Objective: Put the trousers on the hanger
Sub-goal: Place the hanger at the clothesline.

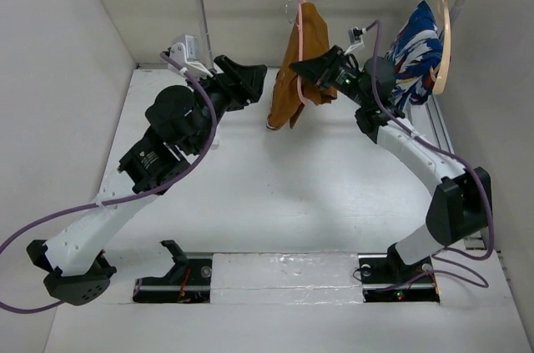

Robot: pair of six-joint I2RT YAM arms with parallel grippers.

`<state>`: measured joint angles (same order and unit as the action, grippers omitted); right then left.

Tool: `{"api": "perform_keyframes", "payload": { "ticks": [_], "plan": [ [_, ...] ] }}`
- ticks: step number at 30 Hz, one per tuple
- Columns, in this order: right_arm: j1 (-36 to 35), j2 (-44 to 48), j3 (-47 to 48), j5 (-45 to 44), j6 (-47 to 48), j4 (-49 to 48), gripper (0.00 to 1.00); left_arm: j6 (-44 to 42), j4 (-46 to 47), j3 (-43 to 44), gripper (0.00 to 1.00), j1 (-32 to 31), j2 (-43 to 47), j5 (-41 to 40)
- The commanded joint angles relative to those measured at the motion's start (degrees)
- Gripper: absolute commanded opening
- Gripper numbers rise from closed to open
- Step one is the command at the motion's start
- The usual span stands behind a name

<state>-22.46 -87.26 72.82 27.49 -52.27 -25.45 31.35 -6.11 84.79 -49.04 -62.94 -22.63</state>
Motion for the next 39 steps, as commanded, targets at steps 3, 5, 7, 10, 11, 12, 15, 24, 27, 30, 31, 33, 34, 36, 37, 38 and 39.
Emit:
{"api": "perform_keyframes", "payload": {
  "ticks": [3,5,7,10,11,12,15,24,27,30,31,33,34,36,37,38,39],
  "plan": [
    [1.6,-1.1,9.1,0.8,-6.0,-26.4,0.00,-0.2,-1.1,-1.8,0.58,0.0,1.3,-1.4],
    [2.2,-2.7,10.1,0.1,-7.5,-29.1,0.00,0.4,-1.9,-3.2,0.58,0.0,1.8,-0.7],
    [2.9,-3.6,11.7,-0.2,-9.1,-30.2,0.00,1.2,-2.2,-5.1,0.58,0.0,2.2,-0.2],
    [5.1,-5.1,12.6,-1.6,-11.6,-32.5,0.00,2.0,-3.2,-6.5,0.58,0.0,2.2,0.3],
    [5.7,-5.6,13.0,-1.7,-12.3,-33.9,0.00,2.1,-3.3,-6.8,0.58,0.0,2.2,0.5],
    [6.5,-7.1,13.5,-2.4,-14.2,-34.9,0.00,2.2,-3.2,-7.2,0.58,0.0,2.2,0.7],
    [7.9,-11.2,15.6,-2.9,-18.0,-39.8,0.00,2.2,-3.0,-7.6,0.58,0.0,1.9,1.2],
    [9.7,-17.4,19.4,-6.1,-21.5,-43.4,0.00,1.5,-3.5,-7.5,0.58,0.0,1.6,1.3],
    [10.3,-17.9,18.2,-7.1,-21.6,-43.8,0.00,1.3,-3.9,-7.4,0.58,0.0,1.7,0.9],
    [10.3,-18.2,16.4,-7.9,-22.2,-44.4,0.00,1.3,-3.8,-7.7,0.58,0.0,1.6,0.7],
    [10.3,-18.3,15.9,-8.0,-22.2,-44.5,0.00,1.3,-4.0,-7.7,0.58,0.0,1.7,0.7],
    [10.3,-17.8,13.2,-8.4,-22.2,-45.0,0.00,1.3,-3.9,-8.2,0.58,0.0,1.3,0.7],
    [10.3,-17.3,12.2,-8.7,-22.1,-45.2,0.00,1.4,-3.7,-8.2,0.58,0.0,1.2,1.0],
    [10.3,-16.1,9.5,-8.4,-20.6,-44.9,0.16,1.3,-3.4,-8.9,0.59,0.0,0.8,1.4],
    [10.3,-15.6,8.7,-8.1,-19.9,-44.0,0.23,1.3,-3.0,-9.3,0.60,0.0,0.6,1.6],
    [10.3,-14.5,7.9,-7.7,-18.6,-43.6,0.35,1.3,-2.9,-9.6,0.60,0.0,0.4,1.8],
    [10.3,-14.1,7.2,-7.4,-17.6,-43.2,0.39,1.3,-2.9,-9.7,0.61,0.0,-0.1,2.2]
  ]
}}
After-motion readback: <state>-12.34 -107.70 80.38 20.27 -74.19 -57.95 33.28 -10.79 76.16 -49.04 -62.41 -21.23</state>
